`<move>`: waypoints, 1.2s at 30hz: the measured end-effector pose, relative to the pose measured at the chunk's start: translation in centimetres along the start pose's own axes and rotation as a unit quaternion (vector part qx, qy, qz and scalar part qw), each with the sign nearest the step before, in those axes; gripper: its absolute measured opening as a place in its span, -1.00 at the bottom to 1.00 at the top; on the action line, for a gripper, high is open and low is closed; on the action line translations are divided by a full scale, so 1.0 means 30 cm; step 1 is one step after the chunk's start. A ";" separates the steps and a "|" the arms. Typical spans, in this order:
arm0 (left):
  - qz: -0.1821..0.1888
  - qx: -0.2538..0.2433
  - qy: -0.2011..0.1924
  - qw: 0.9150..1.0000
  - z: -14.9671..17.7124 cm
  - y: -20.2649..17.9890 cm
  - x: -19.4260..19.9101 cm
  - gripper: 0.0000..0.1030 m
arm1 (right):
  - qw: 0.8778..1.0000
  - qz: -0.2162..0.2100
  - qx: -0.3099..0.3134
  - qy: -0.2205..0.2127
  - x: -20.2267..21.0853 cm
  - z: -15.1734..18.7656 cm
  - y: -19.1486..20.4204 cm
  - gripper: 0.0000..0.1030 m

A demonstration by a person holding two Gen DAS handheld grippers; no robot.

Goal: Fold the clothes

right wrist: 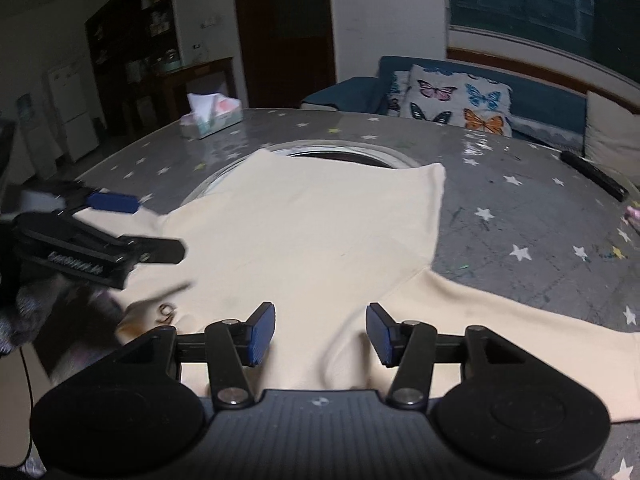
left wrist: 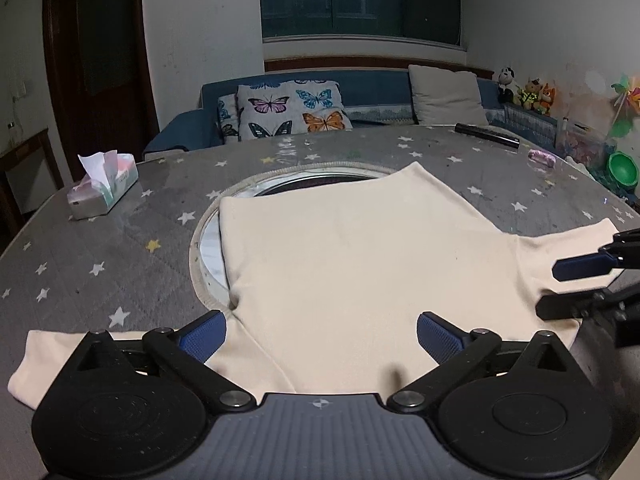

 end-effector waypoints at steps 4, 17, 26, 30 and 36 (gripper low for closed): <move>0.004 -0.002 0.004 1.000 -0.012 -0.006 -0.019 1.00 | 1.000 0.011 -0.012 0.003 -0.058 -0.029 -0.041 0.01; 0.011 -0.026 0.024 0.999 -0.029 -0.065 -0.078 1.00 | 0.999 0.023 -0.026 0.027 -0.195 -0.053 -0.110 0.01; 0.014 -0.030 0.031 0.999 -0.040 -0.117 -0.103 1.00 | 0.998 0.034 -0.044 0.014 -0.141 -0.033 -0.168 0.01; 0.019 -0.036 0.034 0.999 -0.037 -0.149 -0.110 1.00 | 0.997 0.054 -0.056 0.013 -0.099 0.006 -0.228 0.01; 0.030 -0.051 0.039 0.997 -0.037 -0.203 -0.129 1.00 | 0.991 0.104 -0.084 0.017 -0.028 0.082 -0.361 0.01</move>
Point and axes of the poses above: each gripper's, at about its wrist camera, not at the fingertips, and x roughly against the way its jaws point, y to its left, z to its underside, the point moved 3 cm from there along -x, roughly the way its jaws point, and after that the axes turned 5 degrees about z, right-handed, at the moved point
